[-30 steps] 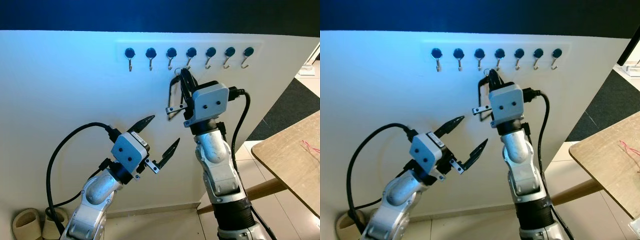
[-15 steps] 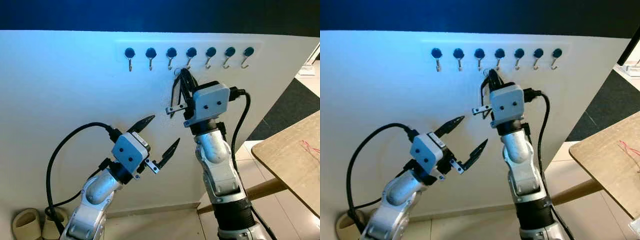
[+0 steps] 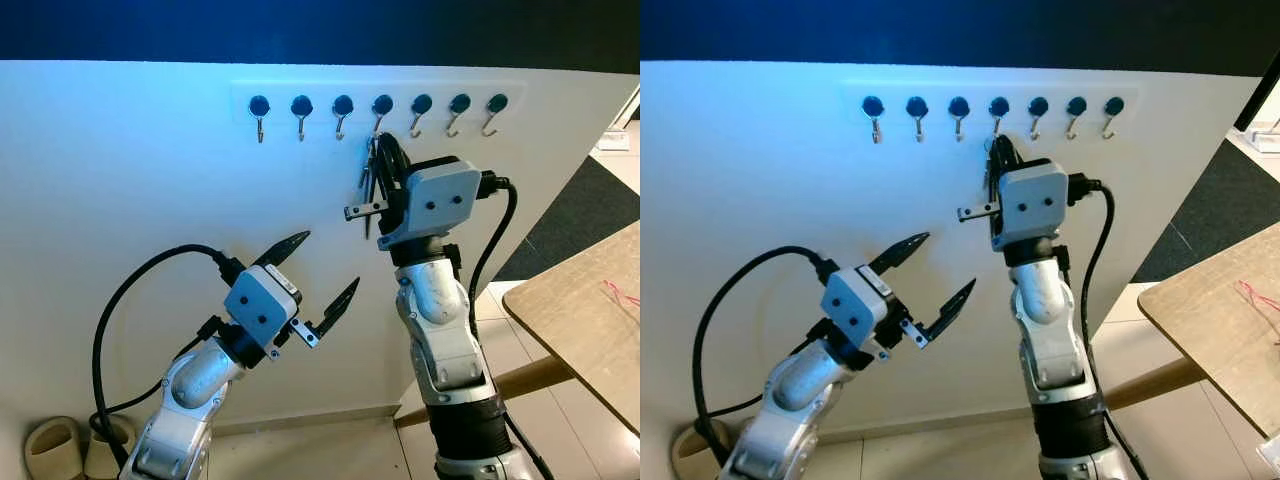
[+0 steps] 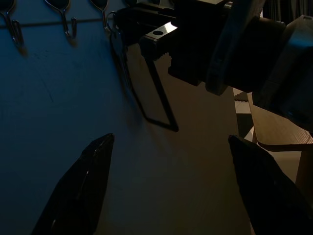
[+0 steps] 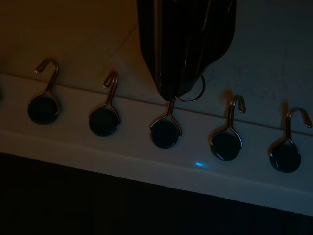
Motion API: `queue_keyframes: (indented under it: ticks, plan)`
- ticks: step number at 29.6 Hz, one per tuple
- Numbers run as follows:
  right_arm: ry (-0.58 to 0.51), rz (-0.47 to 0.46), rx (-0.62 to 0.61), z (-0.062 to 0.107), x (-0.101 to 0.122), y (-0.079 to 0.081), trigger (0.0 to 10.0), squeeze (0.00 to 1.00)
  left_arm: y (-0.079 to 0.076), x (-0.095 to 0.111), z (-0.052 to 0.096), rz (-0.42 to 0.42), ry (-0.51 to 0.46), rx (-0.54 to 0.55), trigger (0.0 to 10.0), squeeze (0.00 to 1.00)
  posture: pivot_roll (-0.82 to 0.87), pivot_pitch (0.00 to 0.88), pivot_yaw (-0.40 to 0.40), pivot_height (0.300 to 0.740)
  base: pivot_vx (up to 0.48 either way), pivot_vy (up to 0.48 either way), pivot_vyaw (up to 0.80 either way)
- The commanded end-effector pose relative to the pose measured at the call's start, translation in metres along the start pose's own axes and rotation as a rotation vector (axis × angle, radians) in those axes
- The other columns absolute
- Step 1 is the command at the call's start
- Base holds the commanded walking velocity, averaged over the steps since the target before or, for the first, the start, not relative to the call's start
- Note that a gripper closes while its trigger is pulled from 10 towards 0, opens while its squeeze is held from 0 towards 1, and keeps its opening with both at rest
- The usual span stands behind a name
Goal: Hang keys on a hook
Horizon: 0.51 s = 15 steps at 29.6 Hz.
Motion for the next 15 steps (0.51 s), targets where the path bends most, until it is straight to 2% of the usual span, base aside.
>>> queue_keyframes:
  ticks: [1, 15]
  plan:
    - [-0.003, -0.014, -0.037, -0.0030, 0.0027, -0.0071, 10.0, 0.00, -0.0027, -0.0003, -0.0003, -0.018, 0.017, -0.032, 10.0, 0.00, 0.06, 0.096, -0.064, 0.740, 0.000, 0.000, 0.00]
    - [-0.009, -0.056, -0.043, -0.0076, 0.0064, -0.0073, 10.0, 0.00, -0.0014, -0.0006, -0.0003, -0.025, 0.019, -0.027, 10.0, 0.00, 0.06, 0.095, -0.066, 0.740, 0.000, 0.000, 0.00]
Point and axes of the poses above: a point about 5 cm out from each wrist's last joint towards the gripper, its own z axis pointing back from the gripper into the wrist, its own x axis along the axis of the wrist's last joint, y = z × x, the point moved 1 cm from there along -z, pointing out of the wrist towards the gripper, and after that the axes turned 9 degrees about z, right-handed, at the moved point
